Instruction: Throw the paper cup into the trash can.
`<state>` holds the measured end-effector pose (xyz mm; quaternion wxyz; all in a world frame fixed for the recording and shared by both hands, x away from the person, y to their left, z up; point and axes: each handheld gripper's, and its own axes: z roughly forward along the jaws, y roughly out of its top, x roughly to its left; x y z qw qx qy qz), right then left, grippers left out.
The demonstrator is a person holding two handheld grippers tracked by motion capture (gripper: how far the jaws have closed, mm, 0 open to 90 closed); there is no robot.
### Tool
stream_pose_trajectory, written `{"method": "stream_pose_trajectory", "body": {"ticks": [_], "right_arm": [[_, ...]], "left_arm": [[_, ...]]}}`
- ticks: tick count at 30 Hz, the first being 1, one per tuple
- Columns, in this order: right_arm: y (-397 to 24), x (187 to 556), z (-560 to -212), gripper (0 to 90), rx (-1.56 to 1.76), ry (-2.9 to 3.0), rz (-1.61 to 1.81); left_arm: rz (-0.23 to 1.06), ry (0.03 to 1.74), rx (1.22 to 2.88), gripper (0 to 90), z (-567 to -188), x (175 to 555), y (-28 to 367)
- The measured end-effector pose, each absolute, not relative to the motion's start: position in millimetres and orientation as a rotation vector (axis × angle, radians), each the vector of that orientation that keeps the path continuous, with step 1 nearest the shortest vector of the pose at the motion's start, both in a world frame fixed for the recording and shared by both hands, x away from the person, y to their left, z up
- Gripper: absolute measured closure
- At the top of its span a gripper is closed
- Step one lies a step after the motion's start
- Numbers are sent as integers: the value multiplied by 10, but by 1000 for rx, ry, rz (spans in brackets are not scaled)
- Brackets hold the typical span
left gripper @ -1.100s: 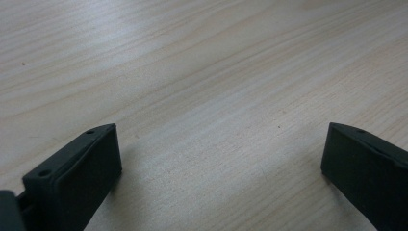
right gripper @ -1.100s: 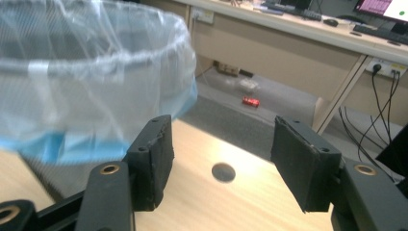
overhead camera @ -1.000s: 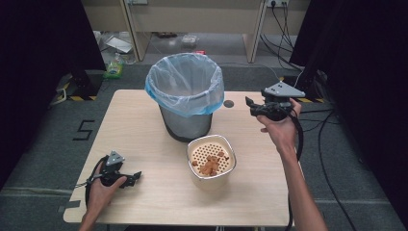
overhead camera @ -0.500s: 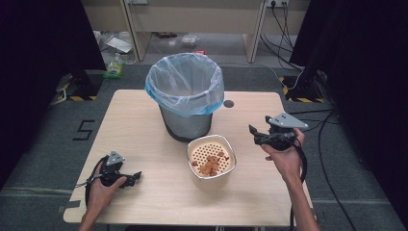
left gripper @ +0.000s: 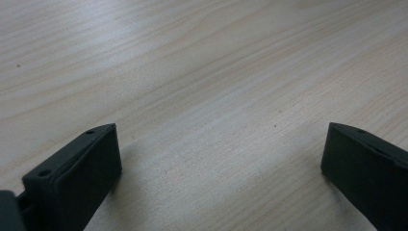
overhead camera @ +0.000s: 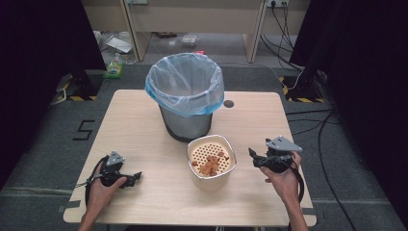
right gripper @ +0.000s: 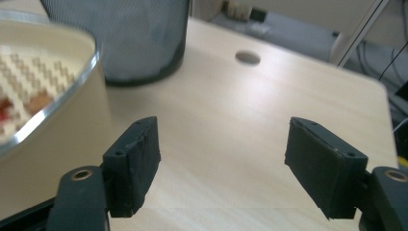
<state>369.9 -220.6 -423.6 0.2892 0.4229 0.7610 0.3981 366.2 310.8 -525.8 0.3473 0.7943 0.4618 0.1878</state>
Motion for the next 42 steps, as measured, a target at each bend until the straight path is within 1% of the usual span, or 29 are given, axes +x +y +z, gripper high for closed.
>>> {"method": "stream_pose_trajectory", "body": {"ticks": [7, 15, 24, 29, 31, 42], "right_arm": [[-2224, 3565, -4615, 245, 1211, 2084, 1018], [-2277, 3430, -4854, 229, 1272, 2123, 978], [-2281, 3349, -4982, 217, 1301, 2165, 943], [-2261, 3341, -5075, 225, 1301, 2219, 878], [-2248, 3340, -5115, 199, 1345, 2221, 903], [-2243, 3348, -5144, 179, 1318, 2211, 925]], "left_arm": [[486, 1197, 2059, 0, -5259, 3661, 3108], [486, 1196, 2059, 0, -5259, 3659, 3109], [486, 1195, 2060, 0, -5259, 3659, 3111], [486, 1195, 2060, 0, -5259, 3658, 3110], [486, 1194, 2060, 0, -5259, 3658, 3111], [486, 1194, 2060, 0, -5259, 3658, 3111]]}}
